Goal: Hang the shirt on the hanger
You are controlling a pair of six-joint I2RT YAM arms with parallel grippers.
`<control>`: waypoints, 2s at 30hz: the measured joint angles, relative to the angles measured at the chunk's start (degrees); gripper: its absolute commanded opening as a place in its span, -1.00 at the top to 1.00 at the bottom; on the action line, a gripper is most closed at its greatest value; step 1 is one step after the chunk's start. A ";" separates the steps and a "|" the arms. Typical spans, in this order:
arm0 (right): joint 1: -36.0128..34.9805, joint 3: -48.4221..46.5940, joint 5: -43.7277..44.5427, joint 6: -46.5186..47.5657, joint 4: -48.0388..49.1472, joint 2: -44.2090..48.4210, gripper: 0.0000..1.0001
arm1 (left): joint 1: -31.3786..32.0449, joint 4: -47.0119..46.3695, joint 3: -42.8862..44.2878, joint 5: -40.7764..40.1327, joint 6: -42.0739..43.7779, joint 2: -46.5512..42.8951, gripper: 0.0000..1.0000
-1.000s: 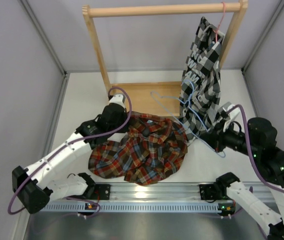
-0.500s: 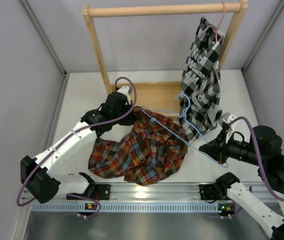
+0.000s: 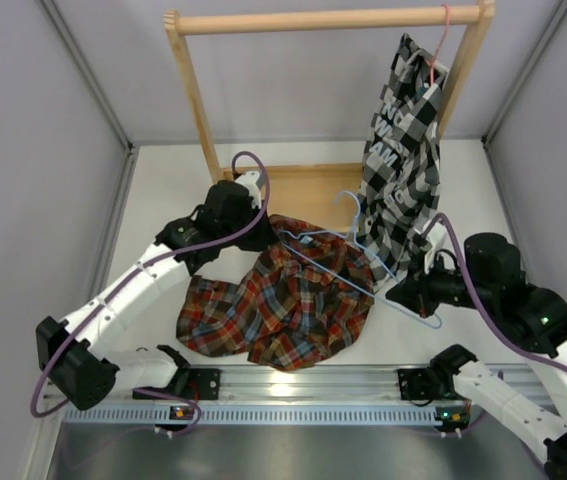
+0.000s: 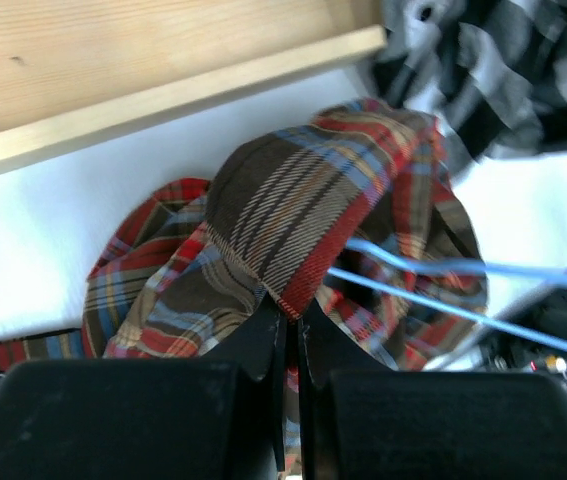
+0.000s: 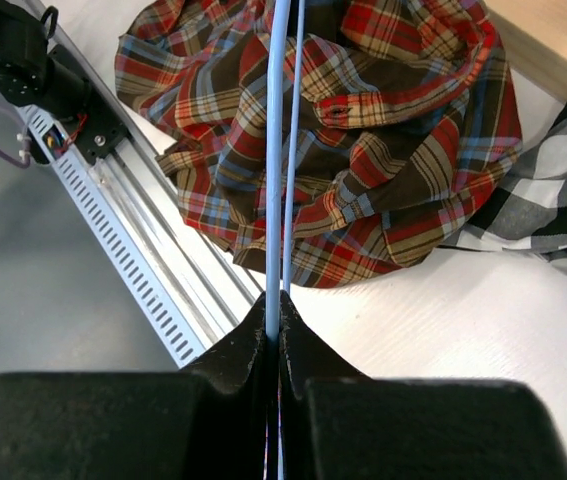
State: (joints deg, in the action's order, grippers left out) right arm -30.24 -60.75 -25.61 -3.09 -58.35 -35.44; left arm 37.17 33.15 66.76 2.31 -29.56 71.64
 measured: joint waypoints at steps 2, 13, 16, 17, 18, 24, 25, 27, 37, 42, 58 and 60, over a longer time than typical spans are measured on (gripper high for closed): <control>-0.02 0.42 -0.39 0.02 0.52 -1.38 1.00 | -0.11 0.07 0.00 2.62 0.94 -0.98 1.00; -13.14 1.29 -1.29 1.70 6.71 -14.53 1.00 | 0.76 10.08 4.61 12.79 12.02 -2.19 1.00; -17.00 -0.59 -1.03 3.98 7.50 -18.23 1.00 | 0.79 14.62 5.92 11.89 14.43 -3.63 1.00; -17.25 -1.42 -0.68 4.68 7.91 -19.54 1.00 | 0.79 15.98 6.56 11.65 15.10 -4.24 1.00; -17.27 -2.23 -0.35 5.35 8.55 -20.76 1.00 | 0.76 17.00 7.13 11.41 15.91 -5.03 1.00; -17.22 -3.21 -1.75 9.62 12.85 -23.12 1.00 | 0.79 21.22 9.68 8.39 19.47 -10.67 1.00; -17.20 -3.21 -2.23 10.21 13.25 -22.97 1.00 | 0.79 21.84 9.99 7.06 20.02 -11.52 1.00; -16.79 -3.21 -3.63 11.63 13.79 -22.45 1.00 | 0.83 22.60 10.36 3.37 21.22 -12.76 1.00; -8.87 2.01 -10.51 18.71 17.44 -15.52 1.00 | 0.79 22.95 10.40 1.73 30.14 -13.94 1.00; -1.88 1.60 -20.41 21.35 18.47 -17.33 1.00 | 0.81 18.53 9.16 15.56 38.99 -16.83 1.00; 0.04 -7.02 -33.51 32.22 13.14 -30.27 1.00 | 0.87 14.40 6.58 31.06 60.67 -20.35 1.00; 0.02 -5.68 -31.91 30.60 14.97 -29.66 1.00 | 0.87 14.21 6.58 29.53 60.11 -21.49 1.00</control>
State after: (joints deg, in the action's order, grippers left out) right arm -30.22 -66.43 -57.52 27.51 -43.38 -65.10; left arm 38.04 47.35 73.34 31.83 30.55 50.15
